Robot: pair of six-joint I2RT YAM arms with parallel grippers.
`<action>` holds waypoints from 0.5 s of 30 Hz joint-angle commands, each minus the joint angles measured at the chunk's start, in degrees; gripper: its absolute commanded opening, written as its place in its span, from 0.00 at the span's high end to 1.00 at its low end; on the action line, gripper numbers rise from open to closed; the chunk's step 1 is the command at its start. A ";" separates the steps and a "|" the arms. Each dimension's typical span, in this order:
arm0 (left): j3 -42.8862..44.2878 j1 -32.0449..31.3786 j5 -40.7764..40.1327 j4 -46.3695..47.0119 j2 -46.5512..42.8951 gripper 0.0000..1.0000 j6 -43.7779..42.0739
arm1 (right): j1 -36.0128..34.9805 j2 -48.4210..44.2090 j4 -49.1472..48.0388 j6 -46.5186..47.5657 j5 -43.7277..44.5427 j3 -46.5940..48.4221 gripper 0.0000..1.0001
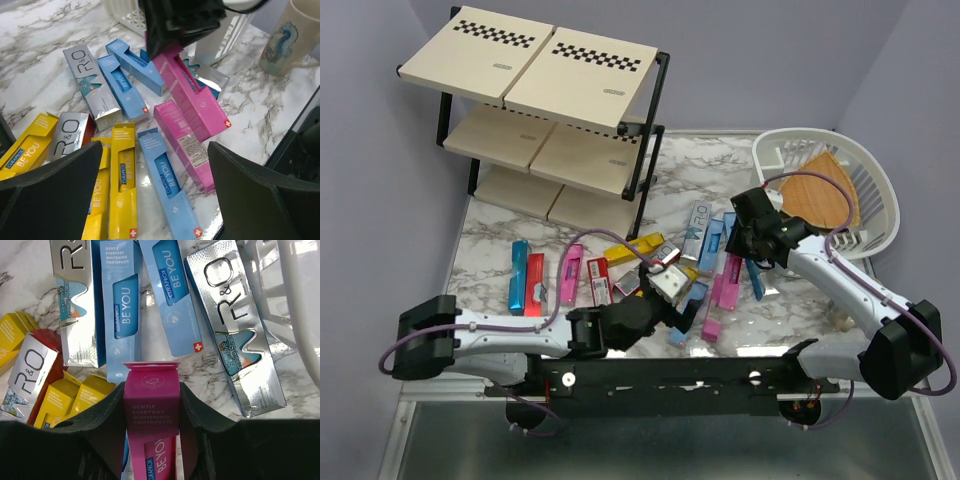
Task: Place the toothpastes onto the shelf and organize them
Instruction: Pick up the toothpaste from the center of the board.
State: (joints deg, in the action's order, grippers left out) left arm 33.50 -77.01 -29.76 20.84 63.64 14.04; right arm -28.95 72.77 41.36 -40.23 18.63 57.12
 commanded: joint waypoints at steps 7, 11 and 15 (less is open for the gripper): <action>17.81 -17.20 -30.60 17.30 30.01 0.01 -21.86 | -0.41 1.06 1.44 -2.14 -4.39 2.03 0.71; 24.68 -20.10 -39.31 19.68 38.13 0.01 -24.33 | -0.41 0.79 1.35 -2.05 -4.13 1.76 0.70; 28.02 -20.37 -42.48 15.56 40.07 0.01 -16.34 | -0.41 0.27 1.18 -1.87 -4.57 1.15 0.70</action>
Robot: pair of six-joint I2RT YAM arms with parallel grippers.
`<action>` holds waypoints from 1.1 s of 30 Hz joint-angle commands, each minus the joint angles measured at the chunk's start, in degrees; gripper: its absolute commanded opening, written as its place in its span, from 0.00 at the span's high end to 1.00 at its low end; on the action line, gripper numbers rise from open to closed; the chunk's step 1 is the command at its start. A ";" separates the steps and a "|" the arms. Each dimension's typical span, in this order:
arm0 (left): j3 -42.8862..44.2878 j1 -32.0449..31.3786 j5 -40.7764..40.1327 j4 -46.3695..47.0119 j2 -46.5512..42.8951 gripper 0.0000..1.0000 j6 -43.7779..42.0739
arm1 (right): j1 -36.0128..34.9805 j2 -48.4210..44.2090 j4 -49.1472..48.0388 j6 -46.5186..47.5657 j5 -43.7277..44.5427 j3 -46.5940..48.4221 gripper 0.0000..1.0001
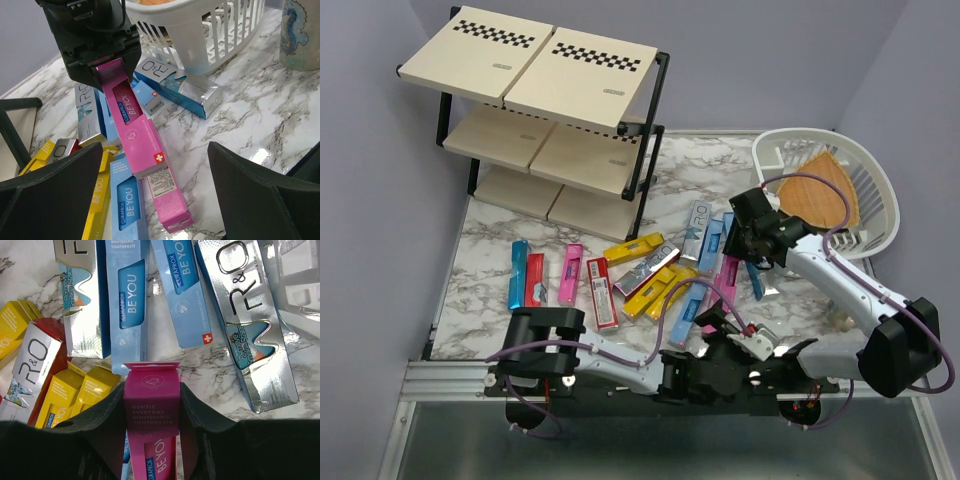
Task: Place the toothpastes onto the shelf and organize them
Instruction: Pick up the toothpaste from the center of the board, then place the toothpaste on the shelf.
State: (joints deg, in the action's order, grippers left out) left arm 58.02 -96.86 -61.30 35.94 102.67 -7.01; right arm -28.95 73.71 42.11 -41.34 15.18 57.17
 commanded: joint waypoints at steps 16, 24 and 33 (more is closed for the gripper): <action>20.62 5.45 -6.20 -50.85 7.62 0.01 45.30 | -0.41 -0.68 0.69 -0.67 -1.91 1.89 0.70; 23.72 6.60 -2.78 -56.24 9.21 0.01 50.07 | -0.41 -0.50 0.78 -0.67 -2.35 2.77 0.70; 26.71 7.21 -2.34 -62.58 12.03 0.12 54.11 | -0.41 0.11 0.26 -0.93 -3.49 2.77 0.70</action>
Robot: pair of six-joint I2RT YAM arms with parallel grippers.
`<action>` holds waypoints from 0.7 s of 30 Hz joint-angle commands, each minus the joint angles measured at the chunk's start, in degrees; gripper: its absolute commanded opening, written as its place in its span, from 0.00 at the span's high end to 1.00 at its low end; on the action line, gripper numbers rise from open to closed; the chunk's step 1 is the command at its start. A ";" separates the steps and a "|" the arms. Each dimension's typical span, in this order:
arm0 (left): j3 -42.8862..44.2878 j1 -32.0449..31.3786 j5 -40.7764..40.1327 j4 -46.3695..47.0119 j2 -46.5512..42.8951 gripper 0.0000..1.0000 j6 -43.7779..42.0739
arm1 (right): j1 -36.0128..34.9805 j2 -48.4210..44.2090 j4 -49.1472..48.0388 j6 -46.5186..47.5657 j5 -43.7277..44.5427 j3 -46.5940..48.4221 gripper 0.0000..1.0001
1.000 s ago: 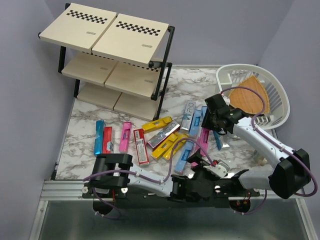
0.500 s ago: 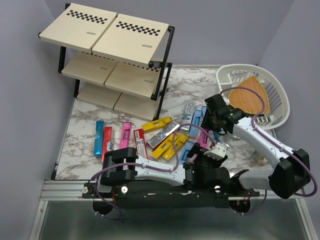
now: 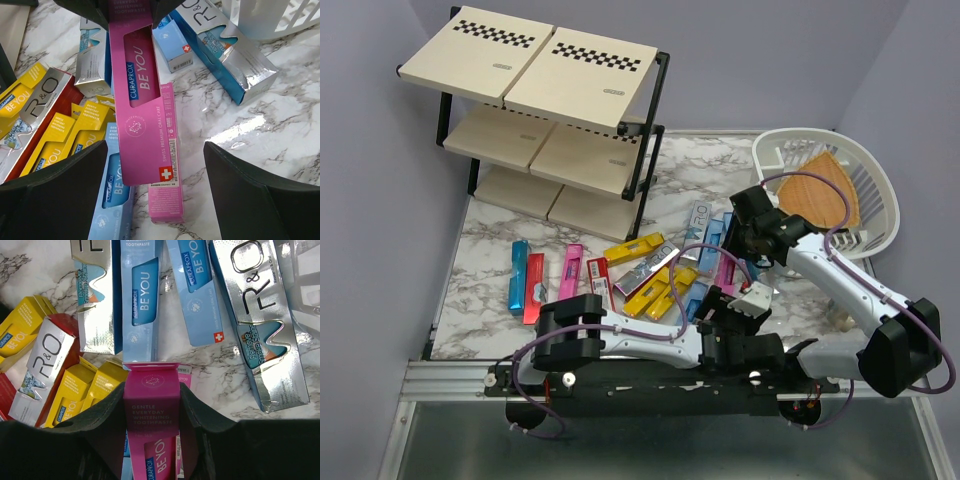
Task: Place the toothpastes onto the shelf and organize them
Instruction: Place the toothpaste on the shelf.
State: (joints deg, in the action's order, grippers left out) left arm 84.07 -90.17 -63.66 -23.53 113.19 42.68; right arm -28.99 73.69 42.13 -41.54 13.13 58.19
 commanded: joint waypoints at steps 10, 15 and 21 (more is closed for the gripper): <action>0.57 2.10 0.20 -2.31 1.07 0.26 5.05 | -0.36 -0.13 -0.12 -0.74 -1.79 1.75 0.70; 0.74 2.54 1.08 -2.31 1.51 0.39 5.05 | -0.36 0.14 -0.21 -0.74 -2.05 1.84 0.69; 0.04 2.63 0.82 -3.54 0.28 0.53 5.84 | -0.45 -0.30 -0.91 -0.56 -2.84 1.92 0.62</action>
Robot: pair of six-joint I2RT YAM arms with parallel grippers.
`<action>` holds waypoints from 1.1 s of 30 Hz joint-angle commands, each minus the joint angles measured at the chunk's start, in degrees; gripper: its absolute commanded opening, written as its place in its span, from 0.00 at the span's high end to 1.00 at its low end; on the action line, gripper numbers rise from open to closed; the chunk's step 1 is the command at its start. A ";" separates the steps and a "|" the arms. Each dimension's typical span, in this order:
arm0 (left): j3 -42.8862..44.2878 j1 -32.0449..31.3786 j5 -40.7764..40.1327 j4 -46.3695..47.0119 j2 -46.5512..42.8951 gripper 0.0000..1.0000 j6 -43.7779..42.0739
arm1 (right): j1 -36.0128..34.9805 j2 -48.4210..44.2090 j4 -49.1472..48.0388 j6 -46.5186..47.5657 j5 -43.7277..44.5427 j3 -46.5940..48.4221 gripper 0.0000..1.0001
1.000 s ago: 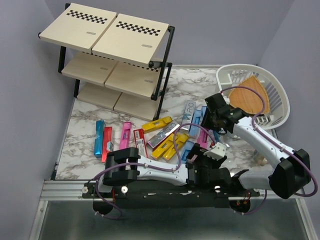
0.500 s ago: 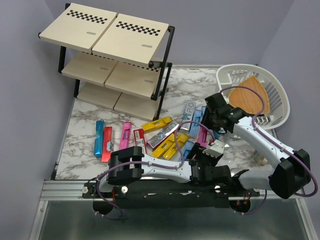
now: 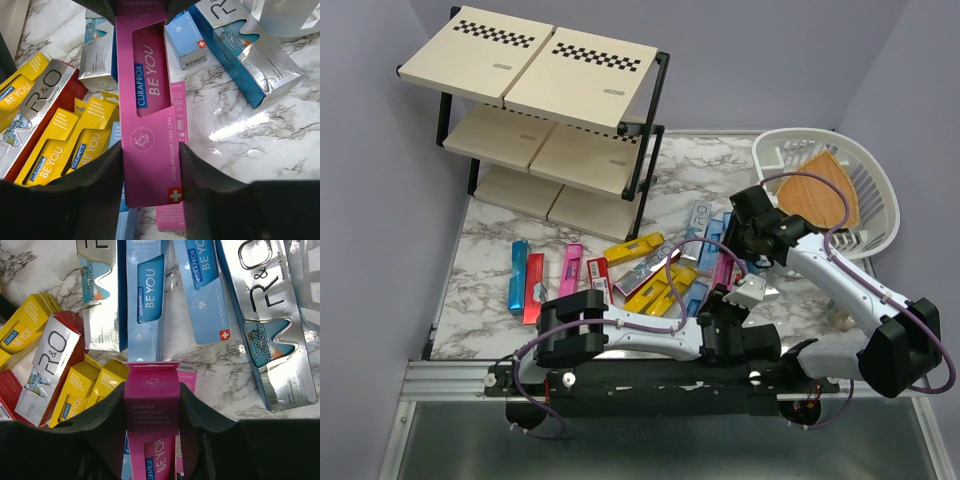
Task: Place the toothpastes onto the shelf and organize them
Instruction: Place the toothpaste on the shelf.
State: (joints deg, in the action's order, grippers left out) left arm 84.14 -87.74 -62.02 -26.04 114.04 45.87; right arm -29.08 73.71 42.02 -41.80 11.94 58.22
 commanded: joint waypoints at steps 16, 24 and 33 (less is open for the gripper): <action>-11.44 1.17 4.36 -1.64 -15.32 0.73 1.50 | -0.27 -16.40 -9.41 5.14 -4.22 -3.02 0.15; -22.60 5.81 11.12 -7.44 -29.91 0.73 4.75 | -0.27 -28.26 -13.36 14.54 -2.72 -10.83 0.00; -37.63 17.07 15.87 -12.28 -55.31 0.73 5.73 | -0.27 -39.17 -19.52 18.51 -1.40 -19.36 0.00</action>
State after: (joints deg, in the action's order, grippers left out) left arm 50.81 -75.42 -48.75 -35.73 69.28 50.61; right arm -29.08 37.50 27.00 -26.37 8.88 41.50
